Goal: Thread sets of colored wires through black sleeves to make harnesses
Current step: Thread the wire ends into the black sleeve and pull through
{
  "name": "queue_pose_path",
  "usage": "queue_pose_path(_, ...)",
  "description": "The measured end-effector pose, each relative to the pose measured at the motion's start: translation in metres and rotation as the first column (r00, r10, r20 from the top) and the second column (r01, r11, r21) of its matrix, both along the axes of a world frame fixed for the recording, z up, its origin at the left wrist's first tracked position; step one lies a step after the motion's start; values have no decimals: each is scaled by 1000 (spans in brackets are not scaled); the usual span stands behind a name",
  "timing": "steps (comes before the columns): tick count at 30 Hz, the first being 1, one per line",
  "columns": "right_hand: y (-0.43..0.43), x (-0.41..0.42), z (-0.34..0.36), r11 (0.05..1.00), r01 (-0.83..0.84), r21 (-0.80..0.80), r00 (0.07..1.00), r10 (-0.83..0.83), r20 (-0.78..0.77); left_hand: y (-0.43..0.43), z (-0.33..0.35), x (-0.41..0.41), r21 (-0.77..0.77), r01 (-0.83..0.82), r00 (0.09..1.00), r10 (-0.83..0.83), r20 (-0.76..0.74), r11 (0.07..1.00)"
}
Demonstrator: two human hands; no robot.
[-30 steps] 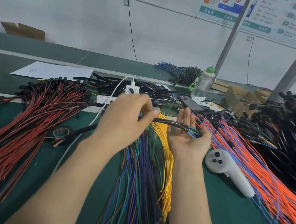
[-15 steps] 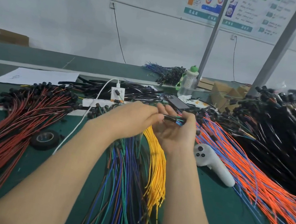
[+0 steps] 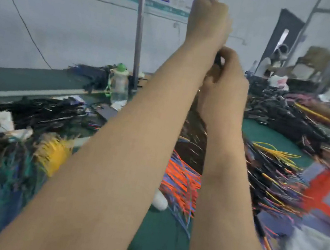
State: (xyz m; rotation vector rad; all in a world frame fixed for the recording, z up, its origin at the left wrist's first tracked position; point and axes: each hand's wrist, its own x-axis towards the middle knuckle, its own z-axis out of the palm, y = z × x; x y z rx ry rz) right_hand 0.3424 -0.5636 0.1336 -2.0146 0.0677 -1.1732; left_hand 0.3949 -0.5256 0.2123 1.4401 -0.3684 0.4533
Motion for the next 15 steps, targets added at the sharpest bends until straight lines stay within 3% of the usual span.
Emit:
queue_pose_path(1,-27,10,-3,993,121,-17,991,-121,-55,-25,-8,10,31,64,998,-63,-30,997)
queue_pose_path(4,-90,43,-26,918,393,-54,872,-391,-294,-86,-52,44,393,86,992,-43,-115,915)
queue_pose_path(6,-112,69,-56,905,416,-86,778,-403,-482,-102,-92,60,641,25,993,56,-106,767)
queue_pose_path(8,-118,90,-92,919,380,-105,707,-362,-607,-106,-133,72,826,-70,994,107,12,559)
queue_pose_path(10,-118,102,-117,917,385,-108,710,-369,-599,-102,-162,81,909,-131,991,39,125,395)
queue_pose_path(11,-117,106,-123,911,402,-96,725,-381,-574,-99,-171,85,921,-157,986,11,164,356)
queue_pose_path(13,-118,109,-124,893,447,-49,736,-398,-547,-95,-180,91,911,-159,982,-32,185,381)
queue_pose_path(15,-117,109,-120,870,492,12,739,-410,-535,-91,-177,92,868,-128,982,-63,180,479)
